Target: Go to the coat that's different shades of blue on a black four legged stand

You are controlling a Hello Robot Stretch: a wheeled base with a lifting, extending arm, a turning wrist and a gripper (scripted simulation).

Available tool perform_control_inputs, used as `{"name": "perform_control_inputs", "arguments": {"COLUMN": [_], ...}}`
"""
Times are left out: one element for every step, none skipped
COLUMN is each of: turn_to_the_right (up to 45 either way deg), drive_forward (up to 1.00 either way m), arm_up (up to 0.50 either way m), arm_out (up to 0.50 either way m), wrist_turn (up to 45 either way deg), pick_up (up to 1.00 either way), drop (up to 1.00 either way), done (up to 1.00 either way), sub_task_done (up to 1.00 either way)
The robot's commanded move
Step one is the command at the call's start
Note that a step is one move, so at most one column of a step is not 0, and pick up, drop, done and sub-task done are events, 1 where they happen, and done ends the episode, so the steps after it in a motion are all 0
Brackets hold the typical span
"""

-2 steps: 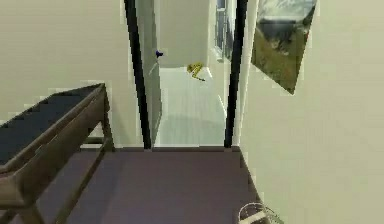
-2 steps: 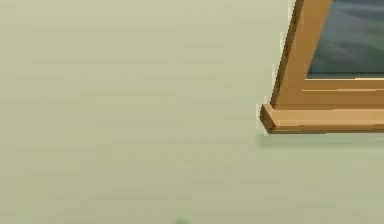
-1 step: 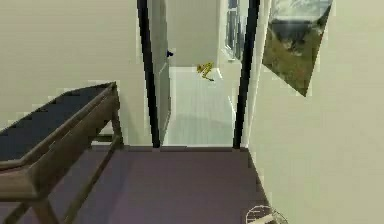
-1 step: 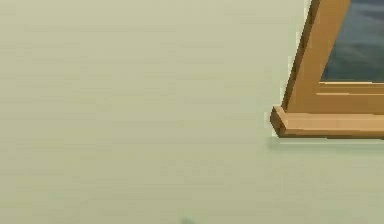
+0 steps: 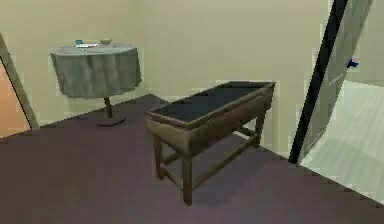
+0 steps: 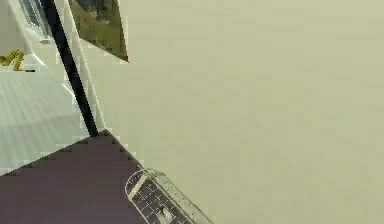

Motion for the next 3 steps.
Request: {"name": "perform_control_inputs", "arguments": {"turn_to_the_right": [-45.0,-45.0,-15.0], "drive_forward": [0.00,0.00,0.00], "arm_up": [0.00,0.00,0.00], "arm_out": [0.00,0.00,0.00], "wrist_turn": [0.0,0.0,0.0], "pick_up": [0.00,0.00,0.00], "drop": [0.00,0.00,0.00], "done": [0.00,0.00,0.00], "sub_task_done": [0.00,0.00,0.00]}}
